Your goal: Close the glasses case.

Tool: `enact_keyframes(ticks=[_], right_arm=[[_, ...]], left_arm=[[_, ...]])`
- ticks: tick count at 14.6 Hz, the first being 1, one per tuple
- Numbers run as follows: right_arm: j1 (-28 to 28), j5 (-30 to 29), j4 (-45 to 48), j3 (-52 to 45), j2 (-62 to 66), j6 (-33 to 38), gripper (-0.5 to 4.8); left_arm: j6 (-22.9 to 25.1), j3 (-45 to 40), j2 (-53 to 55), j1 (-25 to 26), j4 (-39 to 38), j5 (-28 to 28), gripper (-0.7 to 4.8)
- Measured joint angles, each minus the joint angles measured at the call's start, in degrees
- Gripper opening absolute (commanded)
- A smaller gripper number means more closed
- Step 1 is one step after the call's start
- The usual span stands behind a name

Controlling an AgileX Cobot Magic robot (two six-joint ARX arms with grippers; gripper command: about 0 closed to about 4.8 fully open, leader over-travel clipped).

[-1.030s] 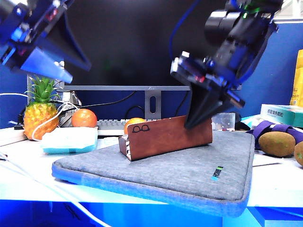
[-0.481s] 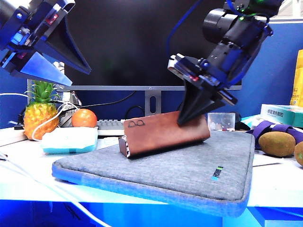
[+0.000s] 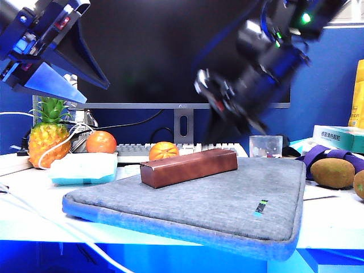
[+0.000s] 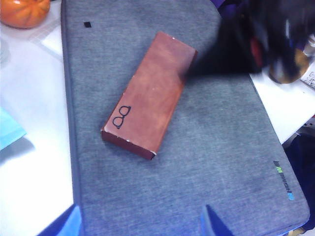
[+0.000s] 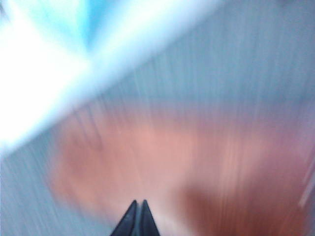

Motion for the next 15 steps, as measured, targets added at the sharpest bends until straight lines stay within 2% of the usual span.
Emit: enact_keyframes(ticks=[2,4,5,6,7,9,10,13,15], right_arm=[[0.0,-0.7,0.8,2.8,-0.5,0.2,-0.08],[0.0,-2.6,-0.7,2.9,-1.3,0.0,-0.08],[0.0,-2.6,-1.6,2.8,-4.0,-2.1,-0.08],[0.0,-1.1,-1.6,2.8,-7.7,-4.0,-0.08],[0.0,3.1,-1.4,2.8,-12.7,-5.5,-0.08],[0.0,10.1,1.5,2.5,-21.7,-7.4,-0.08],[-0.1,13.6,6.5,-1.0,-29.9,-7.7,-0.08],[0.0,20.2,14.8,-8.1,-43.9,-8.1,-0.08],[0.0,24.2,15.8,-16.8,-53.7,-10.2,-0.08]], left_arm=[[0.0,0.0,0.0,0.0,0.0,0.0,3.28],[0.3,0.0,0.0,0.0,0.0,0.0,2.21],[0.6,0.0,-0.5,0.0,0.0,0.0,2.03],[0.9,0.0,-2.2,0.0,0.0,-0.1,2.03],[2.1,0.0,-5.0,0.0,1.1,-0.9,2.06],[4.4,0.0,-11.2,0.0,2.3,-9.4,2.06],[5.9,0.0,-16.5,0.0,2.3,-16.8,2.05],[10.1,-2.6,-28.0,0.0,3.6,-21.9,2.05],[12.7,-7.8,-40.3,0.0,8.4,-24.5,2.05]])
